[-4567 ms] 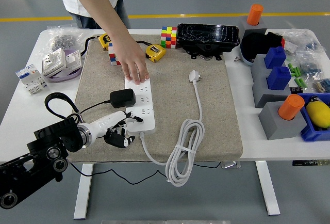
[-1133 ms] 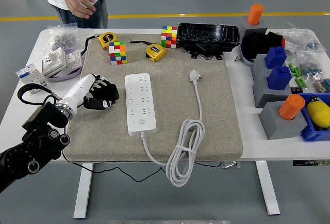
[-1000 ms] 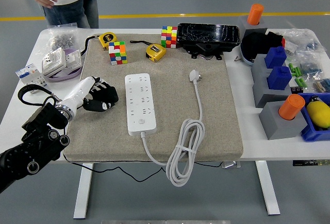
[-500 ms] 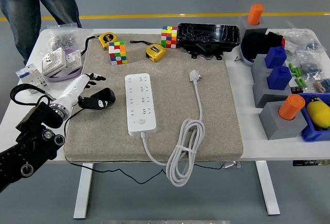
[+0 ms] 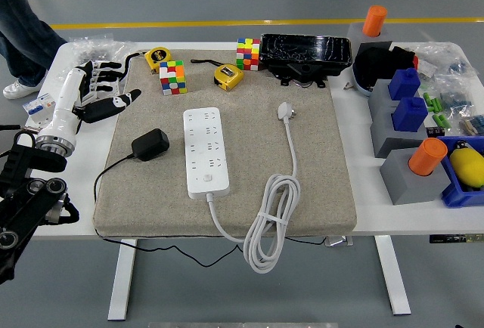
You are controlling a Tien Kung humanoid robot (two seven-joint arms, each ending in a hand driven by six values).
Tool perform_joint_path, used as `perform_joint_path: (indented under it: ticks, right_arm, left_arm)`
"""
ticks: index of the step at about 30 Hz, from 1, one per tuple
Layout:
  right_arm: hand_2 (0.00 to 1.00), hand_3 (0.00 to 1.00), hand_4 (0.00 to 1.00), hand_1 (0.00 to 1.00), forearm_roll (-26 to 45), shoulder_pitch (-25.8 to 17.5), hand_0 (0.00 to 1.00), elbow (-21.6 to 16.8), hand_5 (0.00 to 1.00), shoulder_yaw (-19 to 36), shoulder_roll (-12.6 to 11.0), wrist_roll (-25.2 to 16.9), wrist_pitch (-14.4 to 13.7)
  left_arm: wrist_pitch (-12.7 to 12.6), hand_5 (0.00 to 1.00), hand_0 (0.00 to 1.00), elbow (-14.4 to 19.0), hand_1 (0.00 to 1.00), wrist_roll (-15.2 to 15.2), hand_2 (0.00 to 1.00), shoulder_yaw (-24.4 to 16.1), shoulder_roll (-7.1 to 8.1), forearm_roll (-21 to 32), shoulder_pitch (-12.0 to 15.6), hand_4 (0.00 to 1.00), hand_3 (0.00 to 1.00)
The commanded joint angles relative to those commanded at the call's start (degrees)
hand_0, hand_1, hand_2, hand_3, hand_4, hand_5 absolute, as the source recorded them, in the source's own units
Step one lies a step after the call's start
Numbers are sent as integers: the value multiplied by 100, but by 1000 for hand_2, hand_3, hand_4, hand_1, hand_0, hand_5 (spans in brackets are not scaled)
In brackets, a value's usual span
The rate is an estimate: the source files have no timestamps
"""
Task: Put the plug near the board,insert it into the board,press the button,pull the plug out
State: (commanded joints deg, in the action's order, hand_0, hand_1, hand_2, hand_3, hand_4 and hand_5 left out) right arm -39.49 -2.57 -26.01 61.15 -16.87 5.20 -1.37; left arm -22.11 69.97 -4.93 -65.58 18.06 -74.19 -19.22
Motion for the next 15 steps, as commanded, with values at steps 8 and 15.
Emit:
perform_joint_path:
  ticks: [8, 15]
  right_arm:
    - [690, 598, 932, 681, -10, 106, 668, -8, 532, -37, -2, -1, 2]
    - [691, 598, 933, 681, -2, 153, 667, 11, 532, -117, -8, 3, 8]
  left_arm:
    - [50, 187, 514, 358, 592, 71, 563, -314, 83, 352, 130, 782, 568]
    - [112, 187, 506, 484, 580, 208, 559, -398, 74, 393, 105, 775, 567]
